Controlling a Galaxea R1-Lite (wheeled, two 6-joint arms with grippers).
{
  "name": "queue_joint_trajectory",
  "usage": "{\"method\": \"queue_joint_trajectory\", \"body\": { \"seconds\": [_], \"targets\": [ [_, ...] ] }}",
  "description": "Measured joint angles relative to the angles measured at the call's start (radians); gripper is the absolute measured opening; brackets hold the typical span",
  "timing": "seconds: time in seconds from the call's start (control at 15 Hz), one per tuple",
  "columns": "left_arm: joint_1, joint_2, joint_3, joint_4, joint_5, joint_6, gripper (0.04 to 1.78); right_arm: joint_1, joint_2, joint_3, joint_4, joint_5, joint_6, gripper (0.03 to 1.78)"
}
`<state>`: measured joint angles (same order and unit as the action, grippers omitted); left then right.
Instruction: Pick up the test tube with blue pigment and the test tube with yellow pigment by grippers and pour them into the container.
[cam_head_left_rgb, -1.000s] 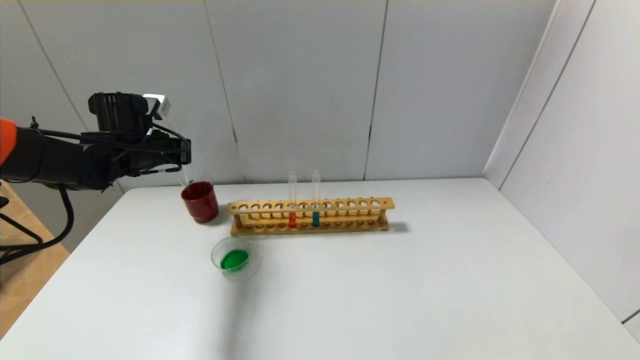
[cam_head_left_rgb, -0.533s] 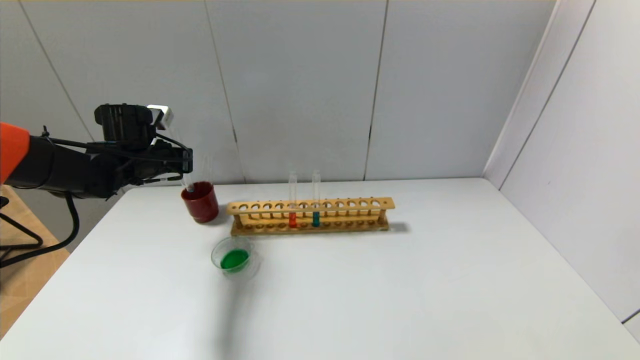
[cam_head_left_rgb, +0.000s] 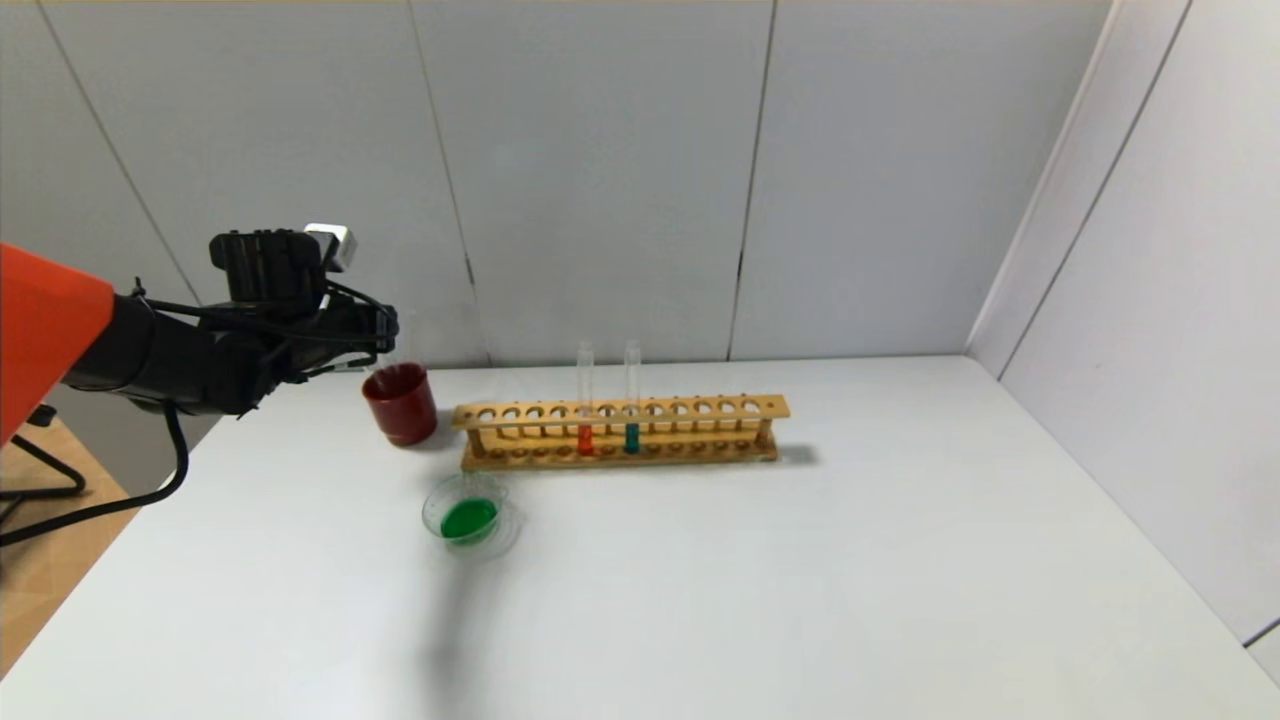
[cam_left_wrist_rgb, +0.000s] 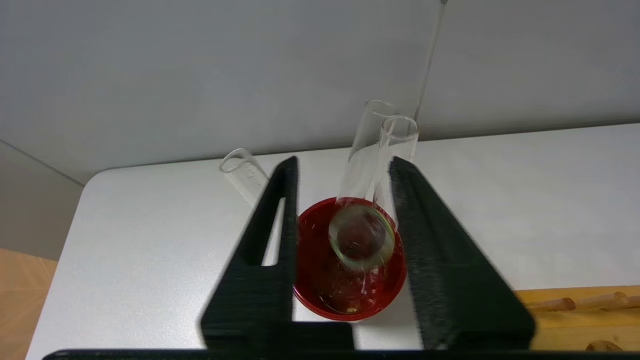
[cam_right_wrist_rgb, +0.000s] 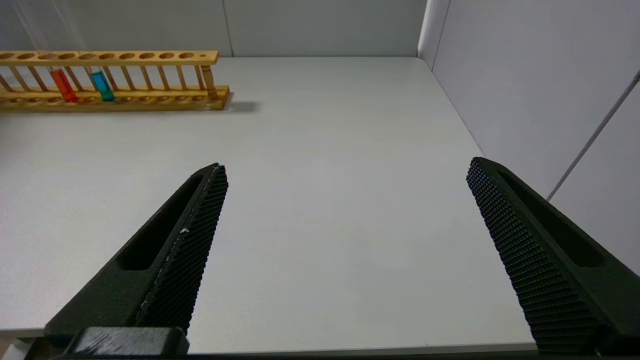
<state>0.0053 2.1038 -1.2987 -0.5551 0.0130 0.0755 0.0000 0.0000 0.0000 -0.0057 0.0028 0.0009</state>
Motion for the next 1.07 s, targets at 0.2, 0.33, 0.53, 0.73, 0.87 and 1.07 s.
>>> {"method": "queue_joint_trajectory", "body": {
  "seconds": [0.2, 0.33, 0.53, 0.73, 0.87, 1.07],
  "targets": [
    [-0.001, -0.002, 0.009, 0.000, 0.000, -0.001, 1.25, 0.000, 0.000, 0.000, 0.000, 0.000, 0.000, 1.75],
    [-0.003, -0.020, 0.015, 0.003, 0.000, 0.000, 1.51, 0.000, 0.000, 0.000, 0.000, 0.000, 0.000, 1.75],
    [-0.004, -0.078, 0.013, 0.020, 0.000, 0.003, 1.72, 0.000, 0.000, 0.000, 0.000, 0.000, 0.000, 1.75],
    [-0.010, -0.176, -0.011, 0.091, 0.000, 0.004, 1.74, 0.000, 0.000, 0.000, 0.000, 0.000, 0.000, 1.75],
    [-0.016, -0.278, -0.019, 0.174, 0.002, 0.009, 1.74, 0.000, 0.000, 0.000, 0.000, 0.000, 0.000, 1.75],
    [-0.026, -0.483, -0.017, 0.404, 0.051, 0.010, 1.74, 0.000, 0.000, 0.000, 0.000, 0.000, 0.000, 1.75]
  ]
}}
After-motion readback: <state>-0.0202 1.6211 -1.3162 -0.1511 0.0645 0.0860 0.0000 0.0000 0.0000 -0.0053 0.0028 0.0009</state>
